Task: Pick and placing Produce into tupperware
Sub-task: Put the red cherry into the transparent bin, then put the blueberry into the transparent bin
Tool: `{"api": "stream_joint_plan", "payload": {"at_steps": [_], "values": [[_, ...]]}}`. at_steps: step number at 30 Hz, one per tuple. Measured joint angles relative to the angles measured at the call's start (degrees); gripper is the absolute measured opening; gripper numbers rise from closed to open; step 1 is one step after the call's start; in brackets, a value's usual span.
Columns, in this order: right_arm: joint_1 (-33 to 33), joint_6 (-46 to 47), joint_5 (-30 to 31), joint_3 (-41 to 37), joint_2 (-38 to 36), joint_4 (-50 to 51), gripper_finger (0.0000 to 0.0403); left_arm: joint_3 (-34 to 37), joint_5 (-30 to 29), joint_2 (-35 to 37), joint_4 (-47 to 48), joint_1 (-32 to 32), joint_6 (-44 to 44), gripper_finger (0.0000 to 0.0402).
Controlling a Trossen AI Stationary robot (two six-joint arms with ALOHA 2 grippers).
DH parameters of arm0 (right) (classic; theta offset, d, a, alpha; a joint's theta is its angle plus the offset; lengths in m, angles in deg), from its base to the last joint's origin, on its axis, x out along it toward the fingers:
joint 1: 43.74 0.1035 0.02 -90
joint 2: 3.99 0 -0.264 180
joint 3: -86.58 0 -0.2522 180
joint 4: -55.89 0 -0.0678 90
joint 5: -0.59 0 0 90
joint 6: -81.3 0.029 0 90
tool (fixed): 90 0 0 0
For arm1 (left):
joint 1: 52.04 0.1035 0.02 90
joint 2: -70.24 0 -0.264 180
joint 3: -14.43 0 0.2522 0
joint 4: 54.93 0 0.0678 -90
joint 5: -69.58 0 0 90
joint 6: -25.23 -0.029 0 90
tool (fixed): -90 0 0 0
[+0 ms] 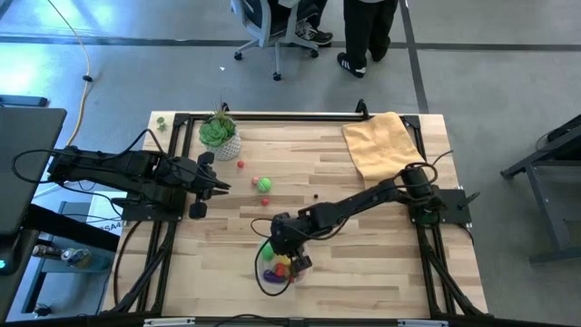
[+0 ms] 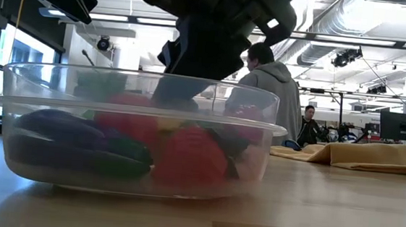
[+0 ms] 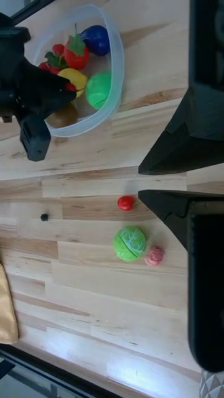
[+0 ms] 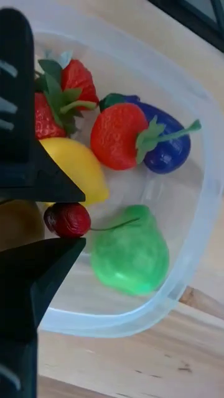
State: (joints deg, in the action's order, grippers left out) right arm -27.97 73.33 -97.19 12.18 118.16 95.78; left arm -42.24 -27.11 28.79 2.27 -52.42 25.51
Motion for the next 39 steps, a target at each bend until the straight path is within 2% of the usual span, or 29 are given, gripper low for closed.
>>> {"api": "stream_joint_plan", "payload": {"at_steps": [6,16,20,31,39], "values": [[0.0,0.0,0.6,0.0,0.0,-0.1,0.0091,0.0,0.0,0.0,0.0,0.0,0.0,0.004],[-0.9,-1.7,0.0,0.0,0.0,-0.2,0.0157,0.0,0.0,0.0,0.0,0.0,0.0,0.004],[-1.6,-2.1,-1.1,-0.1,-0.9,0.5,0.0169,0.0,0.0,0.0,0.0,0.0,0.0,0.004],[-6.5,-5.2,-1.7,-0.1,-12.2,5.6,0.0134,0.0,0.0,0.0,0.0,0.0,0.0,0.004],[-10.4,-6.2,-4.6,-0.1,-14.9,10.5,0.0122,0.0,0.0,0.0,0.0,0.0,0.0,0.004]]}}
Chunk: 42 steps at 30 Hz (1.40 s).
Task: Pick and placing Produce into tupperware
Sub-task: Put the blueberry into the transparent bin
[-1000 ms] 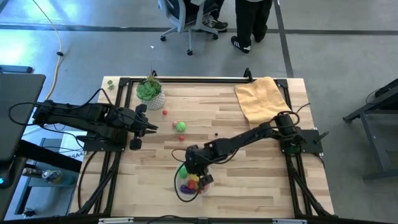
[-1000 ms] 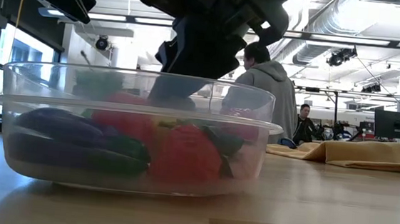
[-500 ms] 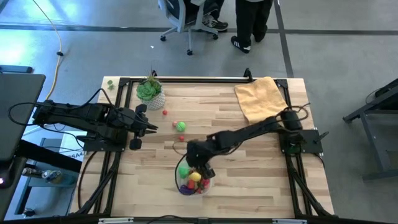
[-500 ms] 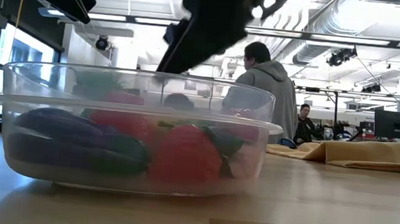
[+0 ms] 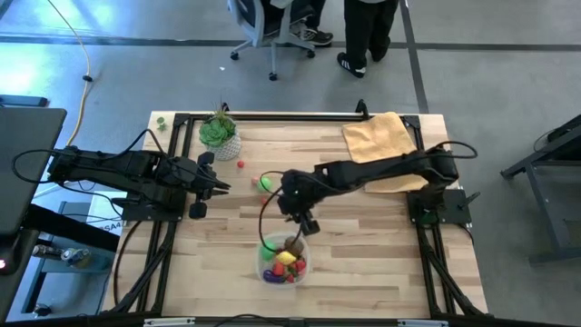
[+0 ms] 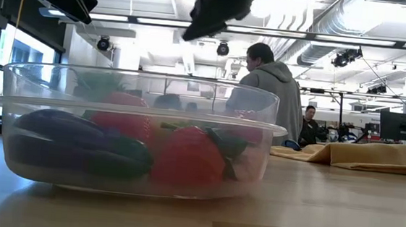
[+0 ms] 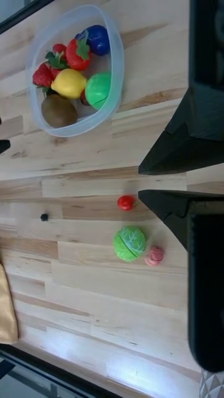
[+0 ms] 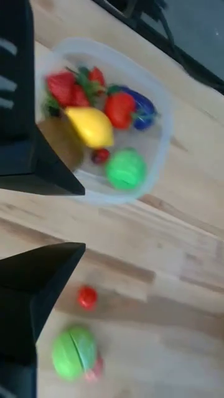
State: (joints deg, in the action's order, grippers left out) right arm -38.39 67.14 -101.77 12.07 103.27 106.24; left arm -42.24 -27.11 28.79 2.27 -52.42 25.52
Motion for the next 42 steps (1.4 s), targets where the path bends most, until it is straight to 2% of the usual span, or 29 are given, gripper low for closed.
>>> {"api": "stream_joint_plan", "payload": {"at_steps": [4,9,14,19,22,28,32,36,42], "values": [[-2.1,0.0,-6.5,-5.1,-1.3,-2.5,0.0122,0.0,0.0,0.0,0.0,0.0,0.0,0.004],[-4.2,4.3,-9.6,-20.2,-8.4,-17.5,0.0122,0.0,0.0,0.0,0.0,0.0,0.0,0.004],[-5.0,9.2,-4.2,-32.4,-16.5,-24.7,0.0122,0.0,0.0,0.0,0.0,0.0,0.0,0.004],[-5.0,10.0,4.2,-40.2,-23.0,-26.1,0.0122,0.0,0.0,0.0,0.0,0.0,0.0,0.004],[-5.6,13.0,6.3,-44.3,-25.1,-30.5,0.0122,0.0,0.0,0.0,0.0,0.0,0.0,0.004],[-9.4,19.6,5.0,-52.0,-25.7,-40.3,0.0122,0.0,0.0,0.0,0.0,0.0,0.0,0.004],[-10.6,17.7,5.2,-54.8,-25.2,-43.5,0.0122,0.0,0.0,0.0,0.0,0.0,0.0,0.004],[-10.6,12.9,7.1,-56.5,-24.6,-44.6,0.0122,0.0,0.0,0.0,0.0,0.0,0.0,0.004],[-10.6,16.5,13.2,-57.4,-22.2,-45.1,0.0122,0.0,0.0,0.0,0.0,0.0,0.0,0.004]]}}
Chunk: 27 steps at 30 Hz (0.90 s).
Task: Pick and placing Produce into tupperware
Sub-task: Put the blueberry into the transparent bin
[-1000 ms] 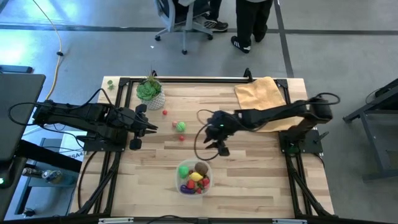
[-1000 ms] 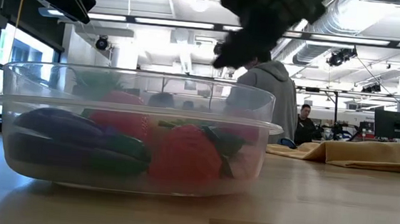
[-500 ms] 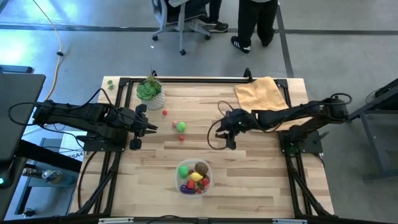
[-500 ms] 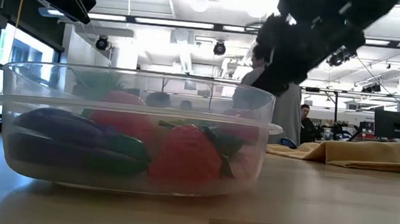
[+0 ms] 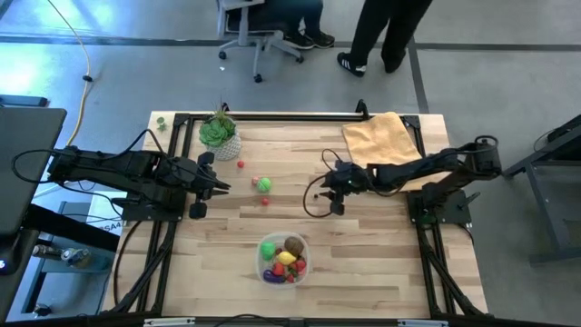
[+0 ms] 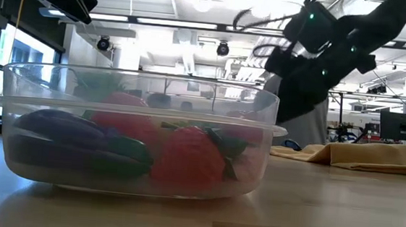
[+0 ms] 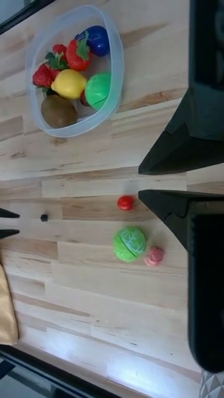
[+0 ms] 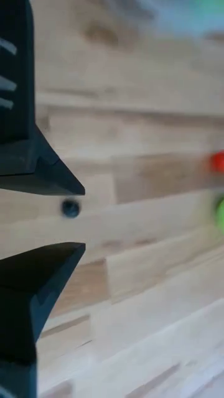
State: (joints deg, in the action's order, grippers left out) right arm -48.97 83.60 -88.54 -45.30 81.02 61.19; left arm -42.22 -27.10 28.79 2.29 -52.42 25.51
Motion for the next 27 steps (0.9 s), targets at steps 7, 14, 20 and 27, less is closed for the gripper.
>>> {"api": "stream_joint_plan", "payload": {"at_steps": [7,14,20,27], "values": [[0.1,3.9,-0.2,-0.1,6.0,-4.5,0.0122,0.0,0.0,0.0,0.0,0.0,0.0,0.004],[0.1,3.9,0.1,0.0,10.0,-9.2,0.0122,0.0,0.0,0.0,0.0,0.0,0.0,0.004],[0.2,3.8,0.2,0.0,11.1,-8.2,0.0122,0.0,0.0,0.0,0.0,0.0,0.0,0.004],[0.2,3.7,-0.3,0.0,12.7,-9.2,0.0122,0.0,0.0,0.0,0.0,0.0,0.0,0.004]]}}
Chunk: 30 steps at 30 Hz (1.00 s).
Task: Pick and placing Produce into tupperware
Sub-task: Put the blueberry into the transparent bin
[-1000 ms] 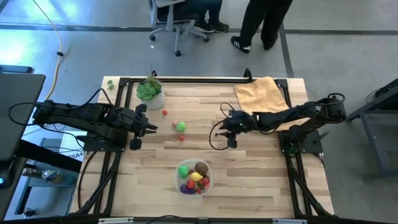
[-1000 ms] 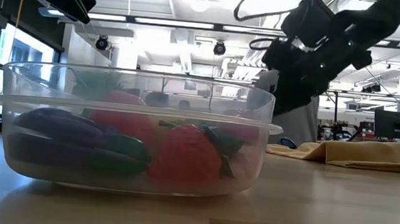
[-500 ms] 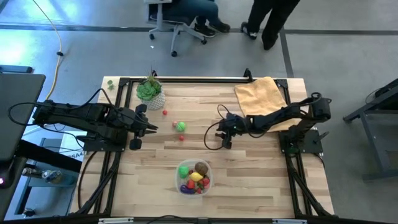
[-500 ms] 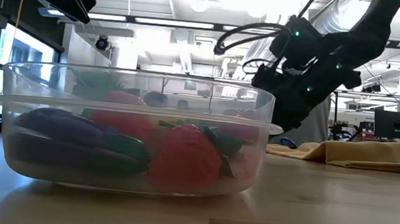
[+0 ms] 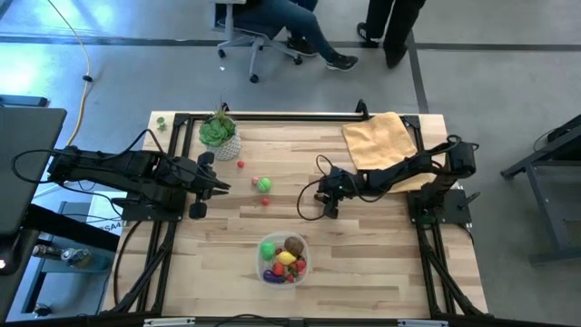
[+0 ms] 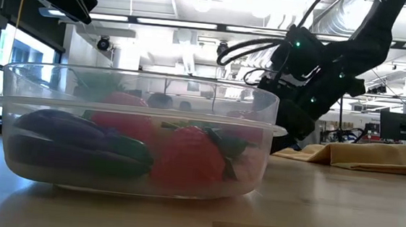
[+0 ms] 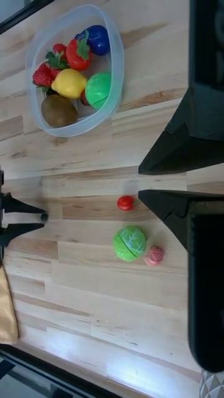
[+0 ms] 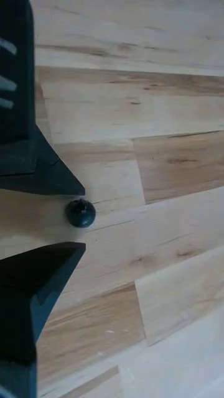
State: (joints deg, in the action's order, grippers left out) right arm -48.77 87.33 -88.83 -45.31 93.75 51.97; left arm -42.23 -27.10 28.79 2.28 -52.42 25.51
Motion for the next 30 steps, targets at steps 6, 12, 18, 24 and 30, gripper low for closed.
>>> {"api": "stream_joint_plan", "payload": {"at_steps": [6,12,18,24,30], "values": [[0.1,0.4,0.5,0.0,0.5,-0.5,0.0122,0.0,0.0,0.0,0.0,0.0,0.0,0.004],[0.4,0.2,0.8,0.0,0.5,-0.5,0.0122,0.0,0.0,0.0,0.0,0.0,0.0,0.004],[1.0,0.0,1.0,0.0,0.5,-0.4,0.0121,0.0,0.0,0.0,0.0,0.0,0.0,0.004],[1.0,0.6,0.9,0.0,0.5,-0.4,0.0121,0.0,0.0,0.0,0.0,0.0,0.0,0.004],[1.0,0.6,0.8,0.0,0.5,-0.5,0.0121,0.0,0.0,0.0,0.0,0.0,0.0,0.004]]}}
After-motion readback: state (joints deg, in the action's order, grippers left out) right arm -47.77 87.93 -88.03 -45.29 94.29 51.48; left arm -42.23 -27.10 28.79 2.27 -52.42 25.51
